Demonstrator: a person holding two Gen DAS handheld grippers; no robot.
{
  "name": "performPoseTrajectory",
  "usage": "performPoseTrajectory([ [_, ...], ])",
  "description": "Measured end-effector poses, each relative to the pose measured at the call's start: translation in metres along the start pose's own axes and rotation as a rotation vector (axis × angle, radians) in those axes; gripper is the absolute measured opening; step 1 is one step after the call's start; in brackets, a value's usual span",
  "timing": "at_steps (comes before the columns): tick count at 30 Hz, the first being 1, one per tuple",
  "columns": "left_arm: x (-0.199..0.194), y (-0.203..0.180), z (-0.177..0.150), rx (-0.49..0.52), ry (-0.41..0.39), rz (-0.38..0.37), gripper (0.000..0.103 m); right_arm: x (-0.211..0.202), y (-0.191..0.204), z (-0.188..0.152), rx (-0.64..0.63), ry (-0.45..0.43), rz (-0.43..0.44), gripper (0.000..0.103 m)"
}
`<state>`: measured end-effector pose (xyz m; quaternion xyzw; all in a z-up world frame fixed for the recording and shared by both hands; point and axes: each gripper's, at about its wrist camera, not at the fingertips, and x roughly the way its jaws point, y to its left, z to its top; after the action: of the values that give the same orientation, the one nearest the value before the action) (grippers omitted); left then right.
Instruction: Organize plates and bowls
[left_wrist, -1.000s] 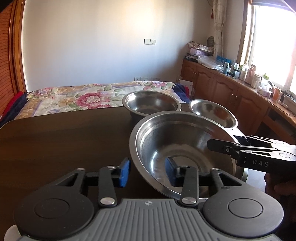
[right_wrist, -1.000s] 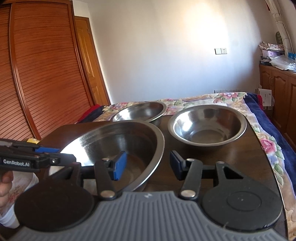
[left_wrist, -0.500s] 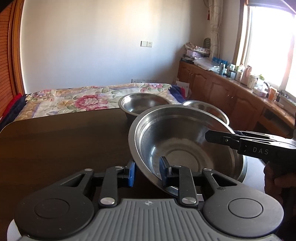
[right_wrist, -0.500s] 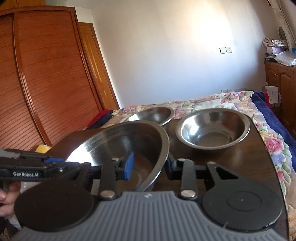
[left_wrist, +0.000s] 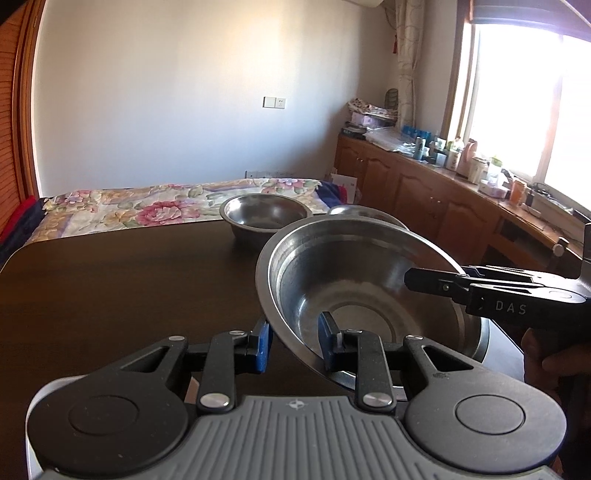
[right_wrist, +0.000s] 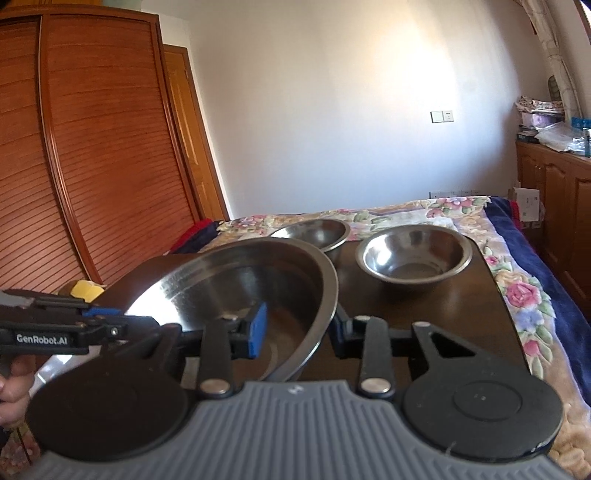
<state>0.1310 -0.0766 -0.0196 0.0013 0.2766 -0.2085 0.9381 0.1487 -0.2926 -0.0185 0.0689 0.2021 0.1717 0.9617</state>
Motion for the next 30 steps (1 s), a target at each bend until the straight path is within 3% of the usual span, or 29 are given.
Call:
performPoseTrajectory([
  [9,-0.021,-0.007,-0.016,0.004,-0.011,-0.024,0.029,-0.018,0.011,-0.016,0.021,0.008,-0.024,0.037],
  [30,-0.031,-0.012,-0.042,0.024,0.028,-0.034,0.030,-0.033,0.015,-0.041,0.032,0.043,-0.046,0.037],
])
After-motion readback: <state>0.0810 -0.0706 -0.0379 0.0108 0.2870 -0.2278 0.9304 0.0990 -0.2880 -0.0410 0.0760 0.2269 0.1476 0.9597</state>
